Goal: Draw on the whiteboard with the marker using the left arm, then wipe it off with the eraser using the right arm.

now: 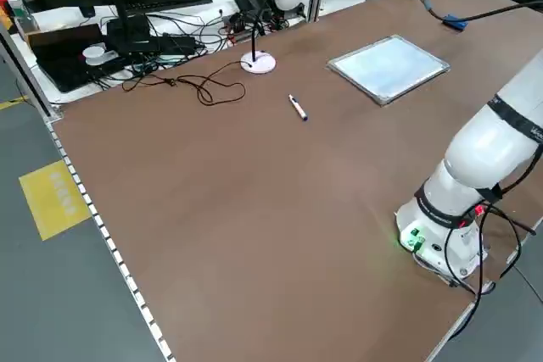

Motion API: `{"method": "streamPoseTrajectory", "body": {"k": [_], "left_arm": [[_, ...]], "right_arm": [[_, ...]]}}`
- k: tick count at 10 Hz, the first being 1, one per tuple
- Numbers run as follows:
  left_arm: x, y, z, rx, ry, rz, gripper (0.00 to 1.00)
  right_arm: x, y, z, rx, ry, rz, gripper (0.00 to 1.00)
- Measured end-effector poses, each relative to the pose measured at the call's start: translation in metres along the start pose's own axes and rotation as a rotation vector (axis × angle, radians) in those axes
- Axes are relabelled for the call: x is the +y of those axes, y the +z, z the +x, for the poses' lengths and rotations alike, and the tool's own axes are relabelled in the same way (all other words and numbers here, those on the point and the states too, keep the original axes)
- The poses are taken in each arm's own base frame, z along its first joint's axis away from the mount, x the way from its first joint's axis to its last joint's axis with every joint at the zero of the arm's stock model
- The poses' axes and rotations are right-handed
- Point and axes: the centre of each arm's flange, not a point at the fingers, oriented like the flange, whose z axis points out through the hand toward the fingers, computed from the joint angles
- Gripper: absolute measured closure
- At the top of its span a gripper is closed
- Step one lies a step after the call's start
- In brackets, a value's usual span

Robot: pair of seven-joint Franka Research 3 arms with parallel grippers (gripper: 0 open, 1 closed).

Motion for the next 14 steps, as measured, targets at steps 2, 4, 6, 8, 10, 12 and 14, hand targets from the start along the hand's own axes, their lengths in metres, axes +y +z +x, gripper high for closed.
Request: {"method": "streamPoseTrajectory", "body": {"k": [2,4,6,8,10,12,14], "left_arm": [[-0.0002,0.0000,-0.0002,-0.001,0.000,0.000,0.00],[-0.0005,0.0006,-0.0009,-0.009,-0.001,0.001,0.00],[-0.0011,0.0002,-0.0017,-0.015,-0.002,0.001,0.00],[-0.0014,-0.0032,-0.0028,-0.019,-0.002,0.001,0.00],[-0.0014,-0.0053,-0.0031,-0.018,-0.002,0.001,0.00],[-0.0015,-0.0055,-0.0031,-0.019,-0.002,0.001,0.00],[-0.0015,-0.0053,-0.0029,-0.020,-0.002,0.001,0.00]], "right_arm": [[-0.0005,0.0011,0.0005,-0.002,-0.001,0.000,0.00],[-0.0008,0.0022,0.0010,-0.004,-0.001,-0.001,0.00],[-0.0012,0.0023,0.0010,-0.005,-0.001,0.002,0.00],[-0.0020,0.0023,0.0009,-0.006,-0.002,0.007,0.00],[-0.0033,0.0024,0.0008,-0.007,-0.003,0.013,0.00],[-0.0041,0.0024,0.0007,-0.007,-0.003,0.017,0.00],[-0.0046,0.0025,0.0007,-0.008,-0.003,0.020,0.00]]}}
